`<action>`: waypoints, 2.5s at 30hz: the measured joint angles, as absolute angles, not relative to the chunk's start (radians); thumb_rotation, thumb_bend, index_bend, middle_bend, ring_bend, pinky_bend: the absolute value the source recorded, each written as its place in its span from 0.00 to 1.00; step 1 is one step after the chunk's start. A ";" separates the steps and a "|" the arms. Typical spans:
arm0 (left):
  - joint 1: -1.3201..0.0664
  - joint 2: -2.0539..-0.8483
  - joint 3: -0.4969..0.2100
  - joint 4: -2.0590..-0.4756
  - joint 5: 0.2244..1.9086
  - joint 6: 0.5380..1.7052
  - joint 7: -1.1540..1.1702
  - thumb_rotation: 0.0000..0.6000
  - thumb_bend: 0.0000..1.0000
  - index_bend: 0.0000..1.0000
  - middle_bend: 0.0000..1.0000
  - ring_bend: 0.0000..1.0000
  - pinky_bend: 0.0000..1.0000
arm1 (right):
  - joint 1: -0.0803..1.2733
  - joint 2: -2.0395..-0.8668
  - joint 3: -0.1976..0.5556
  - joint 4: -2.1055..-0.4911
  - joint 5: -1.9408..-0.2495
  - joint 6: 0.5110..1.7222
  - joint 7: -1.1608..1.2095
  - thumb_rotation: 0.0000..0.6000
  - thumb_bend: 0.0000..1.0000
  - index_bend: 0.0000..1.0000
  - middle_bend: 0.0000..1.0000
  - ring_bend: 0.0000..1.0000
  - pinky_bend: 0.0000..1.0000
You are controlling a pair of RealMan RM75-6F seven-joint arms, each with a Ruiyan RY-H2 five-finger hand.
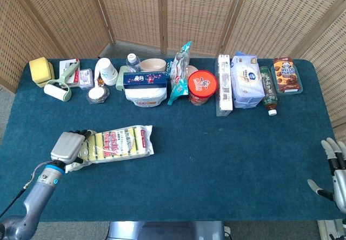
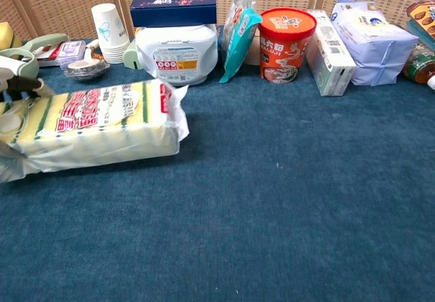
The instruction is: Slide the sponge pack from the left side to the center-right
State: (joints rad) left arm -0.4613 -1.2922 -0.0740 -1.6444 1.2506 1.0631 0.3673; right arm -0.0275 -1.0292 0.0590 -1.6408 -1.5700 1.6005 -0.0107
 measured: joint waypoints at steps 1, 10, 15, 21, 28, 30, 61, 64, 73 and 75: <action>-0.461 -1.284 -0.072 -1.656 1.292 1.074 0.343 1.00 0.01 0.42 0.59 0.59 0.66 | -0.025 -1.026 0.055 -1.641 -1.577 1.595 -0.010 1.00 0.00 0.00 0.00 0.00 0.00; -0.487 -1.193 -0.072 -1.845 1.420 1.097 0.299 1.00 0.01 0.39 0.58 0.57 0.66 | 0.014 -1.004 0.027 -1.657 -1.630 1.528 0.031 1.00 0.00 0.00 0.00 0.00 0.00; -0.549 -1.185 -0.108 -1.997 1.342 1.041 0.396 1.00 0.01 0.39 0.57 0.57 0.66 | 0.073 -0.998 0.018 -1.667 -1.704 1.484 0.128 1.00 0.00 0.00 0.00 0.00 0.00; -0.636 -1.234 -0.152 -2.098 1.154 1.011 0.571 1.00 0.00 0.38 0.56 0.56 0.66 | 0.149 -1.014 0.002 -1.654 -1.811 1.449 0.234 1.00 0.00 0.00 0.00 0.00 0.00; -0.747 -1.361 -0.188 -2.122 0.942 1.036 0.766 1.00 0.00 0.38 0.56 0.55 0.66 | 0.201 -1.000 -0.033 -1.710 -1.841 1.368 0.298 1.00 0.00 0.00 0.00 0.00 0.00; -0.779 -1.402 -0.198 -2.119 0.886 1.051 0.804 1.00 0.00 0.38 0.56 0.55 0.66 | 0.217 -0.983 -0.045 -1.736 -1.846 1.345 0.332 1.00 0.00 0.00 0.00 0.00 0.00; -1.174 -1.592 -0.403 -2.083 0.266 1.232 1.033 1.00 0.00 0.37 0.55 0.54 0.65 | 0.305 -1.114 -0.018 -1.651 -1.843 1.358 0.158 1.00 0.00 0.00 0.00 0.00 0.00; -1.209 -1.582 -0.426 -2.087 0.223 1.248 1.044 1.00 0.00 0.37 0.55 0.54 0.65 | 0.305 -1.119 -0.017 -1.647 -1.847 1.363 0.139 1.00 0.00 0.00 0.00 0.00 0.00; -1.301 -1.570 -0.463 -2.053 0.126 1.281 1.058 1.00 0.00 0.37 0.55 0.54 0.65 | 0.298 -1.116 -0.024 -1.652 -1.849 1.382 0.067 1.00 0.00 0.00 0.00 0.00 0.00; -1.319 -1.565 -0.466 -2.046 0.116 1.291 1.062 1.00 0.00 0.37 0.55 0.54 0.65 | 0.296 -1.111 -0.026 -1.652 -1.848 1.385 0.057 1.00 0.00 0.00 0.00 0.00 0.00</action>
State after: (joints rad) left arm -1.3188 -1.5651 -0.4659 -2.0458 0.1164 1.2913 1.0618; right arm 0.2960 -1.1106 -0.0262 -1.6519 -1.8482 1.3853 0.0570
